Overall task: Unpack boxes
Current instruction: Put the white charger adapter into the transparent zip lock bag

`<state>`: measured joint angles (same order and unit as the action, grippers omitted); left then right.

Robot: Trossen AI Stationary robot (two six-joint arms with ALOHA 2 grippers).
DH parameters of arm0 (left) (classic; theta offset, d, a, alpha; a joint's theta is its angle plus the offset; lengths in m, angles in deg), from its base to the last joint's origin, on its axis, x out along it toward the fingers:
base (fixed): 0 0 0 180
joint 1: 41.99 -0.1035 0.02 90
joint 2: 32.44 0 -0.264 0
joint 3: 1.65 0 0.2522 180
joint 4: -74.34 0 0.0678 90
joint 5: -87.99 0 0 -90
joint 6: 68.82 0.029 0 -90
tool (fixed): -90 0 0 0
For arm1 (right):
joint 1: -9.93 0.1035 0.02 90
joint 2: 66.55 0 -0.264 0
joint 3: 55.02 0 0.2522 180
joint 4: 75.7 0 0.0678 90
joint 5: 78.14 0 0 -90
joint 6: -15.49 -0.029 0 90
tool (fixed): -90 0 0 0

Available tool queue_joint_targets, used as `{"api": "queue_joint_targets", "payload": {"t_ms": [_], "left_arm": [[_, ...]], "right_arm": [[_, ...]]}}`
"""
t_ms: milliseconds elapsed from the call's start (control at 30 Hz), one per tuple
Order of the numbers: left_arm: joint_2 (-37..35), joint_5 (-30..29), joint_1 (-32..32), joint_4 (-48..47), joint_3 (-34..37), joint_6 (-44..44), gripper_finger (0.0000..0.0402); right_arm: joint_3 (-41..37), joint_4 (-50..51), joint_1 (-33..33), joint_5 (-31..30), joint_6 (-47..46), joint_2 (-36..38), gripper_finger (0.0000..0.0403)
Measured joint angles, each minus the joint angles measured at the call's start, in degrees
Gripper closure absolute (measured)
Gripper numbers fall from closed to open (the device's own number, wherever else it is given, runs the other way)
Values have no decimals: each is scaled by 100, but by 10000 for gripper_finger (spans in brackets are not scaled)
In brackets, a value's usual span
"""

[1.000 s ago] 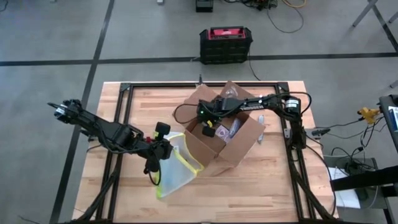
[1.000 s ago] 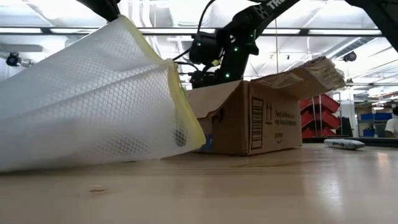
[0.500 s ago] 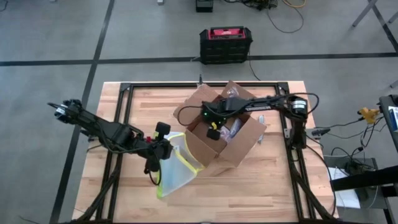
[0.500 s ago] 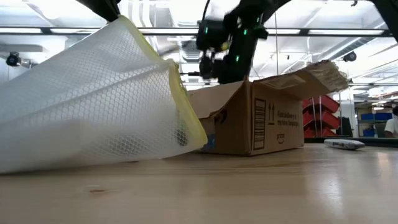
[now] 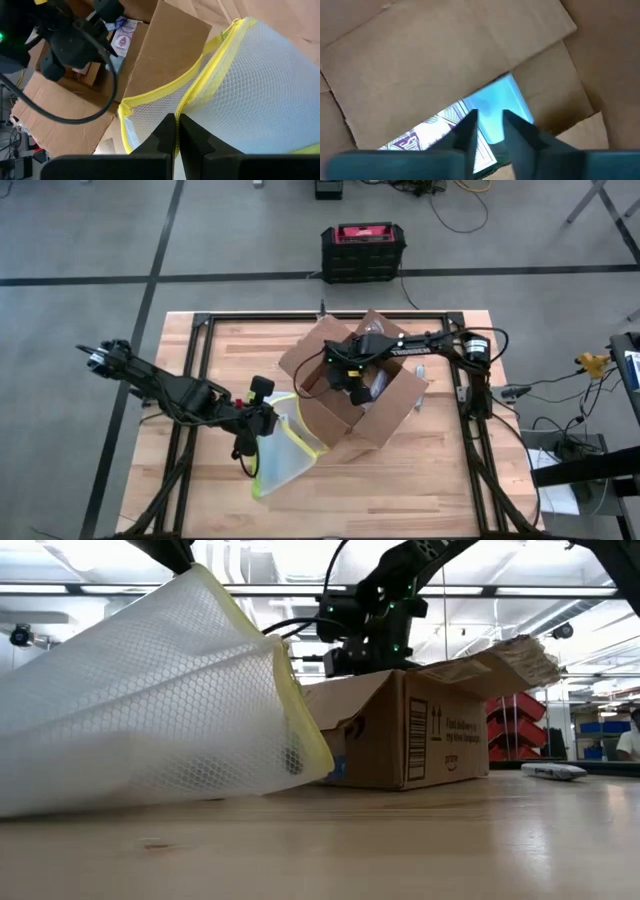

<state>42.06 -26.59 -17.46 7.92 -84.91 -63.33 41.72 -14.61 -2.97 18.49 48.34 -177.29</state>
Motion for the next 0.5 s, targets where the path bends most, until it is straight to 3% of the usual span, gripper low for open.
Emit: {"api": "queue_joint_targets", "payload": {"t_ms": [233,500], "left_arm": [[0,0,-7,6,0,-4,401],[2,4,-7,22,0,-149,401]], "right_arm": [[0,-263,-11,83,451,-43,168],[-17,-228,-217,-77,606,-194,162]]}}
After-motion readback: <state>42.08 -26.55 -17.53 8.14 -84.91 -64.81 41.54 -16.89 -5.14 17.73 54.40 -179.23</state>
